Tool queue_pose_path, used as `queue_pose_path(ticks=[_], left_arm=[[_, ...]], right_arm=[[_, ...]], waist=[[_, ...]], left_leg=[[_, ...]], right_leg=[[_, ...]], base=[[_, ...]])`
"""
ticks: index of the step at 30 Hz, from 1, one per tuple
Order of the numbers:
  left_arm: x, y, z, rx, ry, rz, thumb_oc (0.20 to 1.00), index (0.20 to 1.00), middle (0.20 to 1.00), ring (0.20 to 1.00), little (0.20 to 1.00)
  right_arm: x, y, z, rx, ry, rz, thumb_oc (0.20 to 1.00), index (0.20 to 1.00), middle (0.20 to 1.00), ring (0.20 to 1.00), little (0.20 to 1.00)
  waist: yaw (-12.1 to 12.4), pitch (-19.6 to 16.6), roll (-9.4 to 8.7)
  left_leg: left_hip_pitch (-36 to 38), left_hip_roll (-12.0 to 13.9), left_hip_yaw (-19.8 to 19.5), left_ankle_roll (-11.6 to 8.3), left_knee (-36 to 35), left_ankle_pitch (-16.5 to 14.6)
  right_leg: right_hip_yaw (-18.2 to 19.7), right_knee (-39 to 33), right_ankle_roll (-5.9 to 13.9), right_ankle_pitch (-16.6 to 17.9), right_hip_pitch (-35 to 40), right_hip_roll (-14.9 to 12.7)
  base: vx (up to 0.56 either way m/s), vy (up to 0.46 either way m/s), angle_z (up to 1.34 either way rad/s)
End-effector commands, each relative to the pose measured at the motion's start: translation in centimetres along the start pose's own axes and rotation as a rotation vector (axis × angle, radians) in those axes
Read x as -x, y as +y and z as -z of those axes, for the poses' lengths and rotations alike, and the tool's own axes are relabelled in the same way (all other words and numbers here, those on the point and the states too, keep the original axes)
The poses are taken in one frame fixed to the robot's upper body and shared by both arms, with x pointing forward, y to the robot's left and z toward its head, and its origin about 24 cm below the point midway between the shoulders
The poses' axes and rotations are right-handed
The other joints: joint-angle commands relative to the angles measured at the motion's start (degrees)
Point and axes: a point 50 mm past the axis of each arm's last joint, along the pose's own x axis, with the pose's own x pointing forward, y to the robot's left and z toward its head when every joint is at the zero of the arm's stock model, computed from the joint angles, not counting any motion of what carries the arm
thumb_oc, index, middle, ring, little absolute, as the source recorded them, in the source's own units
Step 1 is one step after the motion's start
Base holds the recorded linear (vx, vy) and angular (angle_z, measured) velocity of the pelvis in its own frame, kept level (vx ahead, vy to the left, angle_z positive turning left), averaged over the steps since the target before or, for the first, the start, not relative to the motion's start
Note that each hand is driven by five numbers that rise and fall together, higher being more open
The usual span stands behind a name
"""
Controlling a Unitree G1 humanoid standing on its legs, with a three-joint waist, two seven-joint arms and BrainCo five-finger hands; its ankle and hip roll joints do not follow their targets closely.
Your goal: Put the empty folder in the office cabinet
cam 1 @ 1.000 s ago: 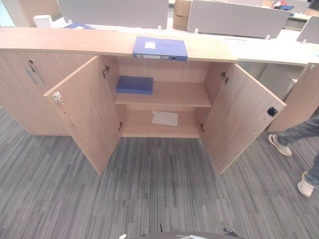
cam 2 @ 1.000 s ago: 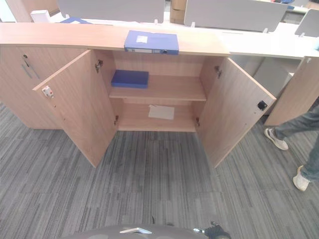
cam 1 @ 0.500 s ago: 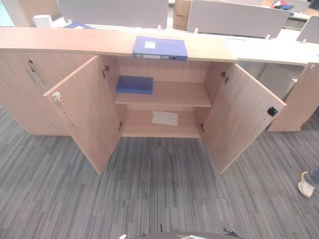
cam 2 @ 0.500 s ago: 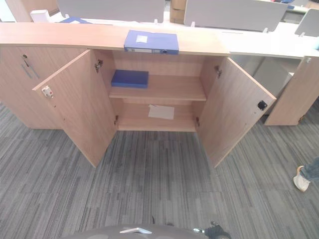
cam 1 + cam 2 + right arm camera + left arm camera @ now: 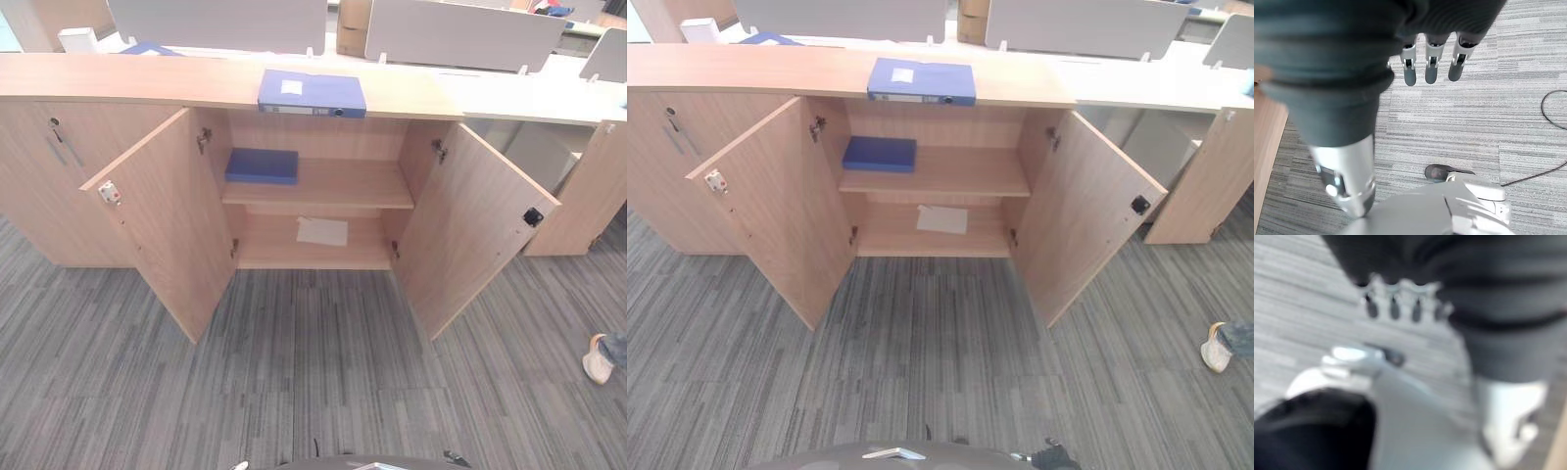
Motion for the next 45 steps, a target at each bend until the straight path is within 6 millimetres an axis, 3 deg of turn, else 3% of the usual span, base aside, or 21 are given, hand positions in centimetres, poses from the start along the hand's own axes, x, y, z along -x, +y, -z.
queue_pose_path(ticks=[1, 2, 4, 5, 7, 11, 14, 18, 21, 26, 27, 29, 30, 32, 33, 37, 38, 40, 41, 42, 45], left_arm=[[-0.9, -2.2, -1.3, 0.004, -0.007, 0.051, 1.0, 1.0, 1.0, 1.0, 1.0], [-0.9, -2.1, -2.1, 0.002, -0.033, 0.054, 1.0, 1.0, 1.0, 1.0, 1.0], [-0.9, -2.2, -2.4, 0.001, -0.046, 0.054, 1.0, 1.0, 1.0, 1.0, 1.0], [-1.0, -2.5, -2.5, 0.026, -0.068, 0.062, 1.0, 1.0, 1.0, 1.0, 1.0], [-0.8, -2.1, -2.6, 0.035, -0.07, 0.049, 1.0, 1.0, 1.0, 1.0, 1.0], [-0.7, -1.3, -2.3, 0.032, -0.052, 0.021, 1.0, 1.0, 1.0, 1.0, 1.0], [-0.6, -1.1, -1.0, 0.046, -0.036, 0.014, 1.0, 1.0, 1.0, 1.0, 1.0], [-0.3, -0.5, 0.9, 0.026, -0.023, 0.013, 1.0, 1.0, 1.0, 1.0, 1.0], [-0.1, -0.3, 1.6, -0.022, -0.034, 0.028, 1.0, 1.0, 1.0, 1.0, 1.0], [0.1, -0.1, 1.6, -0.068, -0.048, 0.051, 1.0, 1.0, 1.0, 1.0, 1.0], [0.2, -0.1, 1.6, -0.114, -0.064, 0.064, 1.0, 1.0, 1.0, 1.0, 1.0], [0.3, 0.0, 1.0, -0.234, -0.091, 0.052, 1.0, 1.0, 1.0, 1.0, 1.0], [0.3, -0.2, 0.5, -0.284, -0.112, 0.047, 1.0, 1.0, 1.0, 1.0, 1.0], [0.2, -0.4, -0.4, -0.326, -0.141, 0.037, 1.0, 1.0, 1.0, 1.0, 1.0], [0.1, -0.6, -0.9, -0.325, -0.157, 0.039, 1.0, 1.0, 1.0, 1.0, 1.0], [0.3, -0.3, -1.3, -0.306, -0.188, 0.035, 1.0, 1.0, 1.0, 1.0, 1.0], [0.5, 0.0, -1.3, -0.303, -0.206, 0.026, 1.0, 1.0, 1.0, 1.0, 1.0], [0.6, 0.2, -1.5, -0.326, -0.213, 0.021, 1.0, 1.0, 1.0, 1.0, 1.0], [0.7, 0.3, -1.5, -0.384, -0.214, 0.018, 1.0, 1.0, 1.0, 1.0, 1.0], [0.7, 0.3, -1.4, -0.404, -0.213, 0.014, 1.0, 1.0, 1.0, 1.0, 1.0], [0.8, 0.4, -1.1, -0.443, -0.219, 0.0, 1.0, 1.0, 1.0, 1.0, 1.0]], right_arm=[[-0.1, -2.0, -3.8, -0.022, -0.14, 0.072, 1.0, 1.0, 1.0, 1.0, 1.0], [0.0, -2.2, -5.4, -0.065, -0.201, 0.082, 1.0, 1.0, 1.0, 1.0, 1.0], [0.0, -2.3, -6.0, -0.101, -0.225, 0.08, 1.0, 1.0, 1.0, 1.0, 1.0], [0.0, -2.6, -6.5, -0.203, -0.235, 0.071, 1.0, 1.0, 1.0, 1.0, 1.0], [0.0, -2.4, -6.2, -0.275, -0.228, 0.055, 1.0, 1.0, 1.0, 1.0, 1.0], [-0.1, -1.8, -5.0, -0.481, -0.202, -0.001, 1.0, 1.0, 1.0, 1.0, 1.0], [-0.1, -1.9, -3.5, -0.454, -0.176, 0.007, 1.0, 1.0, 1.0, 1.0, 1.0], [0.1, -1.8, -1.8, -0.493, -0.137, 0.022, 1.0, 1.0, 1.0, 1.0, 1.0], [0.2, -2.1, -1.1, -0.483, -0.122, 0.036, 1.0, 1.0, 1.0, 1.0, 1.0], [0.2, -2.7, -0.9, -0.459, -0.116, 0.05, 1.0, 1.0, 1.0, 1.0, 1.0], [0.3, -3.2, -0.8, -0.411, -0.108, 0.065, 1.0, 1.0, 1.0, 1.0, 1.0], [0.4, -4.0, -0.9, -0.314, -0.109, 0.08, 1.0, 1.0, 1.0, 1.0, 1.0], [0.5, -4.8, -1.4, -0.293, -0.126, 0.089, 1.0, 1.0, 1.0, 1.0, 1.0], [0.6, -5.4, -2.0, -0.313, -0.156, 0.098, 1.0, 1.0, 1.0, 1.0, 1.0], [0.7, -5.8, -2.7, -0.357, -0.188, 0.101, 1.0, 1.0, 1.0, 1.0, 1.0], [0.8, -6.3, -4.1, -0.4, -0.252, 0.094, 1.0, 1.0, 1.0, 1.0, 1.0], [0.8, -6.2, -4.8, -0.371, -0.266, 0.095, 1.0, 1.0, 1.0, 1.0, 1.0], [0.8, -6.1, -5.0, -0.356, -0.269, 0.098, 1.0, 1.0, 1.0, 1.0, 1.0], [0.7, -5.9, -5.6, -0.33, -0.286, 0.092, 1.0, 1.0, 1.0, 1.0, 1.0], [0.7, -5.8, -5.7, -0.325, -0.296, 0.089, 1.0, 1.0, 1.0, 1.0, 1.0], [0.7, -5.7, -6.5, -0.285, -0.344, 0.089, 1.0, 1.0, 1.0, 1.0, 1.0]], waist=[[-0.8, 4.3, 2.98], [-1.1, 6.6, 3.56], [-1.2, 7.6, 3.89], [-1.7, 9.1, 4.03], [-2.7, 9.7, 3.41], [-3.6, 10.3, 2.82], [-4.3, 10.3, 2.69], [-4.3, 11.0, 2.17], [-4.6, 10.7, 2.23], [-4.9, 9.4, 2.86], [-5.1, 8.1, 3.35], [-5.4, 6.0, 4.38], [-5.5, 5.4, 4.77], [-5.1, 5.5, 3.62], [-4.1, 6.4, 2.71], [-2.1, 8.1, 1.4], [-1.1, 8.5, 0.86], [-0.4, 8.6, 0.73], [0.9, 8.5, 0.92], [1.6, 8.6, 1.37], [3.1, 8.7, 2.44]], left_leg=[[-0.9, -2.2, 4.1, 2.8, 0.5, -4.7], [-2.2, -2.1, 4.0, 3.98, 2.0, -4.7], [-2.5, -2.1, 4.0, 4.4, 2.2, -4.8], [-2.0, -2.3, 4.5, 4.08, 2.4, -5.3], [-1.0, -2.7, 4.6, 3.38, 3.1, -6.4], [1.3, -3.0, 3.5, 2.88, 3.4, -7.8], [4.5, -3.3, 2.2, 2.46, 3.2, -9.3], [7.1, -4.2, 0.8, 2.65, 5.8, -12.5], [8.8, -4.4, -0.7, 3.15, 7.8, -15.6], [10.6, -3.2, -0.8, 2.37, 9.1, -17.7], [12.5, -1.9, -0.3, 0.86, 10.4, -18.0], [14.0, 0.4, 0.5, -2.53, 13.1, -12.5], [12.5, 2.8, 3.0, -5.1, 18.8, -6.2], [7.8, 5.2, 6.7, -6.24, 27.5, -2.6], [2.1, 5.9, 8.3, -6.02, 34.5, -3.2], [-6.9, 5.5, 9.8, -4.03, 38.7, -6.6], [-9.0, 4.9, 9.9, -2.65, 34.9, -8.2], [-10.1, 4.2, 9.0, -2.04, 31.0, -8.2], [-10.6, 2.4, 5.5, -1.73, 19.3, -7.4], [-10.2, 2.3, 3.6, -2.18, 14.1, -6.3], [-12.3, 2.4, 0.5, -3.94, 7.0, -0.4]], right_leg=[[-3.9, 10.5, 1.98, -5.1, -2.3, 0.8], [-5.4, 22.8, 3.78, -2.1, -10.1, -1.4], [-6.0, 27.7, 4.76, -0.5, -13.6, -2.4], [-7.2, 25.6, 5.18, 0.3, -15.7, -3.4], [-6.0, 16.9, 5.81, 2.6, -16.3, -3.1], [-5.3, 8.9, 7.39, 7.0, -18.1, -3.2], [-8.2, 1.3, 8.02, 9.2, -19.5, -3.0], [-10.6, 0.0, 8.2, 9.5, -21.0, -4.4], [-9.5, 0.0, 7.65, 9.9, -20.4, -4.9], [-8.7, 0.2, 6.59, 8.8, -18.6, -4.8], [-8.3, 2.4, 5.58, 7.8, -17.6, -4.5], [-9.2, 5.2, 3.64, 6.2, -17.2, -2.9], [-10.5, 5.5, 2.26, 5.1, -16.0, -2.0], [-11.6, 5.2, 0.86, 3.6, -13.8, -2.6], [-12.2, 4.7, 0.13, 2.4, -11.3, -3.0], [-12.6, 3.7, -0.23, 0.6, -7.3, -3.8], [-12.1, 3.0, 0.04, 0.1, -5.7, -4.1], [-11.1, 2.6, 0.28, -0.1, -4.9, -4.0], [-9.1, 1.9, 1.2, -0.6, -4.0, -3.2], [-8.1, 2.0, 1.44, -1.1, -3.4, -2.5], [-5.7, 2.0, 1.36, -3.1, -1.9, -0.8]], base=[[-0.08, 0.119, -0.09], [-0.08, 0.129, -0.22], [0.0, 0.115, -0.25], [0.2, 0.032, 0.03], [0.28, -0.034, -0.05], [0.25, -0.083, -0.06], [0.45, -0.097, 0.09], [0.48, -0.135, 0.06], [0.5, -0.205, 0.38], [0.33, -0.17, 0.5], [0.61, -0.349, 0.33], [0.68, -0.424, 0.34], [0.38, -0.302, 0.08], [0.25, -0.294, 0.2], [0.14, -0.224, 0.22], [0.17, -0.152, 0.1], [0.12, -0.016, 0.01], [0.23, 0.036, -0.17], [0.35, 0.1, -0.38], [0.35, 0.109, -0.36], [0.23, 0.088, -0.46]])
